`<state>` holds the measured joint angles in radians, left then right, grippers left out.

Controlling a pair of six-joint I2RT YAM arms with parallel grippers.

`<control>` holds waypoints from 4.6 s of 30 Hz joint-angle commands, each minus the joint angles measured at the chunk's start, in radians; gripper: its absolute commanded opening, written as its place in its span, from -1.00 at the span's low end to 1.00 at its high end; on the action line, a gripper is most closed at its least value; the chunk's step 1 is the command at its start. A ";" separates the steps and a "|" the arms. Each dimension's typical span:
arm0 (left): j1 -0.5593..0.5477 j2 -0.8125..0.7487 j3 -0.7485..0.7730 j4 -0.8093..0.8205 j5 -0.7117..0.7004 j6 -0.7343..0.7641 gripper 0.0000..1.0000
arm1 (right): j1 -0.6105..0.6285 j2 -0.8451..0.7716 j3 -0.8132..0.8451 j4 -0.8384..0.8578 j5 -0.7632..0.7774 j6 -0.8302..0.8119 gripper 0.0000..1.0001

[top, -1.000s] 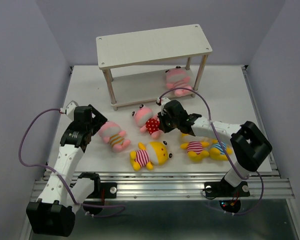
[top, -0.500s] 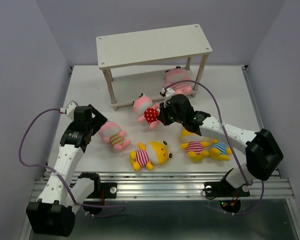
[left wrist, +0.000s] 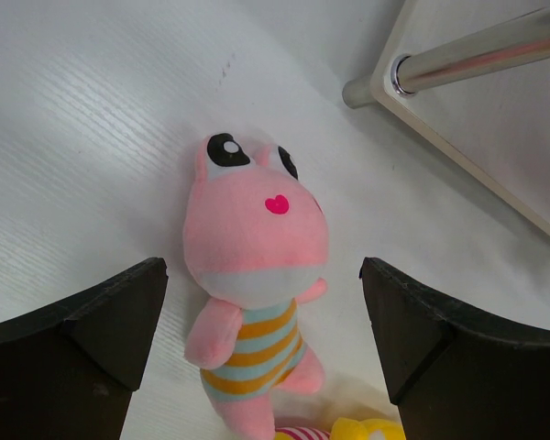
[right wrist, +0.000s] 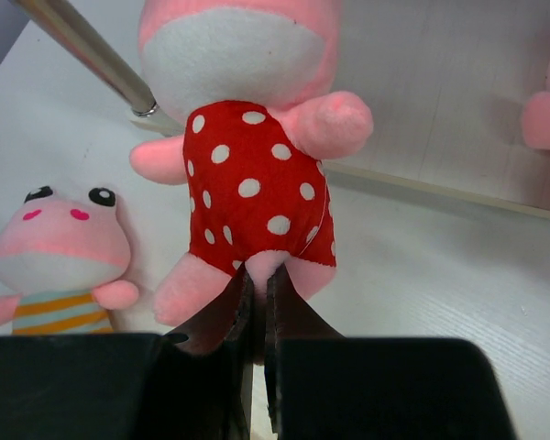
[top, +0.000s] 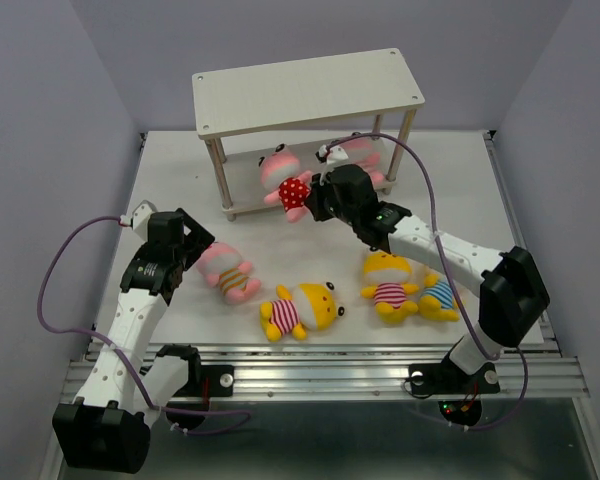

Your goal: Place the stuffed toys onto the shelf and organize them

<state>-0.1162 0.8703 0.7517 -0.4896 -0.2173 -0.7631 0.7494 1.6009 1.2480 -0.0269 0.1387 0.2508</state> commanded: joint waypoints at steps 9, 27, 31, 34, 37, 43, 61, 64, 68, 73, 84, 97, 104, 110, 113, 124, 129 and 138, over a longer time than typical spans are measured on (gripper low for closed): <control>0.001 -0.007 0.012 0.023 -0.011 0.016 0.98 | -0.102 0.145 0.100 0.131 0.004 0.048 -0.99; 0.001 0.007 0.014 0.029 -0.005 0.018 0.98 | -0.174 0.255 0.166 0.173 -0.039 0.103 -0.99; 0.001 0.006 0.015 0.028 -0.007 0.019 0.98 | -0.174 0.269 0.179 0.173 -0.019 0.126 -0.99; 0.001 0.004 0.014 0.028 -0.008 0.019 0.98 | -0.183 0.278 0.185 0.173 -0.030 0.134 -0.98; 0.001 0.004 0.012 0.028 -0.007 0.019 0.98 | -0.183 0.290 0.191 0.173 -0.056 0.137 -0.96; 0.001 0.007 0.012 0.029 -0.007 0.019 0.98 | -0.192 0.304 0.185 0.173 -0.054 0.154 -0.92; 0.001 0.004 0.012 0.026 -0.011 0.019 0.98 | -0.193 0.309 0.188 0.159 -0.033 0.203 -0.28; 0.001 0.006 0.011 0.029 -0.008 0.018 0.98 | -0.193 0.300 0.185 0.153 -0.022 0.209 -0.15; 0.001 0.006 0.011 0.029 -0.008 0.018 0.98 | -0.193 0.294 0.186 0.144 -0.011 0.206 -0.02; 0.001 0.004 0.011 0.026 -0.005 0.018 0.98 | -0.193 0.280 0.189 0.127 0.002 0.206 0.08; 0.001 -0.007 0.008 -0.003 0.012 0.013 0.98 | -0.193 0.197 0.163 0.094 0.013 0.183 0.30; 0.001 0.009 -0.060 -0.158 0.254 -0.018 0.98 | -0.193 0.033 -0.002 0.090 -0.206 0.171 1.00; 0.000 -0.083 -0.037 -0.276 0.270 -0.079 0.98 | -0.193 -0.105 -0.160 0.127 -0.274 0.168 1.00; -0.002 -0.097 0.008 -0.359 0.277 -0.102 0.98 | -0.193 -0.229 -0.289 0.139 -0.231 0.174 1.00; -0.029 -0.100 0.017 -0.377 0.268 -0.137 0.98 | -0.193 -0.306 -0.358 0.139 -0.194 0.189 1.00; -0.325 0.005 -0.029 -0.264 0.245 -0.343 0.97 | -0.193 -0.463 -0.472 0.134 -0.110 0.185 1.00; -0.372 0.070 0.009 -0.294 0.148 -0.377 0.97 | -0.193 -0.463 -0.479 0.131 -0.105 0.176 1.00; -0.373 0.131 0.011 -0.330 0.065 -0.389 0.96 | -0.193 -0.457 -0.481 0.120 -0.059 0.166 1.00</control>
<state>-0.4847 0.9871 0.7338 -0.7891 -0.0814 -1.1324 0.5629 1.1580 0.7685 0.0593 0.0418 0.4339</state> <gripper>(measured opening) 0.986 0.998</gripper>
